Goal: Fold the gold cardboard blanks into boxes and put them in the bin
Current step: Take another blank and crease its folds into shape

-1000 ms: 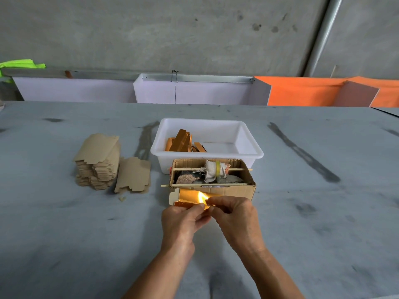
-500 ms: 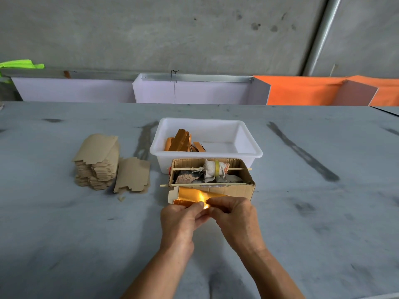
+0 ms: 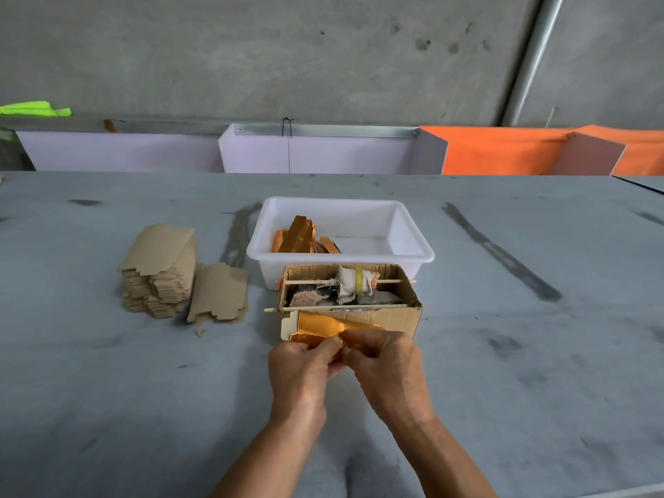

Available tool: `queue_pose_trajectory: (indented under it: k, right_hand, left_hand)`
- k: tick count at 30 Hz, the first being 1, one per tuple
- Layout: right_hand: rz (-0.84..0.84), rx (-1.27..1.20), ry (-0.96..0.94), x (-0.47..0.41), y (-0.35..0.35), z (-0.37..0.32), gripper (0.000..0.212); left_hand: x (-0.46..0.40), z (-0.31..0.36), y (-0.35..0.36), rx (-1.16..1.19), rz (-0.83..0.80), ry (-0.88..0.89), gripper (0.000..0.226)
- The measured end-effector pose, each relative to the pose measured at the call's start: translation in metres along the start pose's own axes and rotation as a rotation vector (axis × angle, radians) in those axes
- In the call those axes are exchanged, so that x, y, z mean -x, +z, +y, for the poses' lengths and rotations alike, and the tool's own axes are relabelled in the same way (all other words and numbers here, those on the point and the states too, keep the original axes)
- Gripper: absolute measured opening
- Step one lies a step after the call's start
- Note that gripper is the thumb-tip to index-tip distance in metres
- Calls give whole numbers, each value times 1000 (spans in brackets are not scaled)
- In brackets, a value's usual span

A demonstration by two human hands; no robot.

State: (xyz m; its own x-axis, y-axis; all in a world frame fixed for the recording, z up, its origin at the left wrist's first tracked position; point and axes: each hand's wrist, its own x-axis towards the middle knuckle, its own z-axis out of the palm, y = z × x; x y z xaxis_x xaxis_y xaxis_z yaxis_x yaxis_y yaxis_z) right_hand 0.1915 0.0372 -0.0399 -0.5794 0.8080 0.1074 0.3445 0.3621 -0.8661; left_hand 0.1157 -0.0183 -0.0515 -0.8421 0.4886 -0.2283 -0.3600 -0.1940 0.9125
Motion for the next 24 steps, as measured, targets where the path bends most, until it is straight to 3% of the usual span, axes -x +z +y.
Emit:
queue_pose_trajectory:
  k: [9, 17, 24]
  right_hand:
    - [28, 13, -35, 0, -4, -2, 17]
    - [-66, 129, -75, 3, -3, -6, 20]
    - [-85, 152, -29, 9, 0, -2, 28]
  left_hand:
    - [1, 2, -1, 23, -53, -25, 13]
    - [-4, -2, 0, 100, 16, -162, 3]
    - [-10, -9, -4, 139, 52, -324, 12]
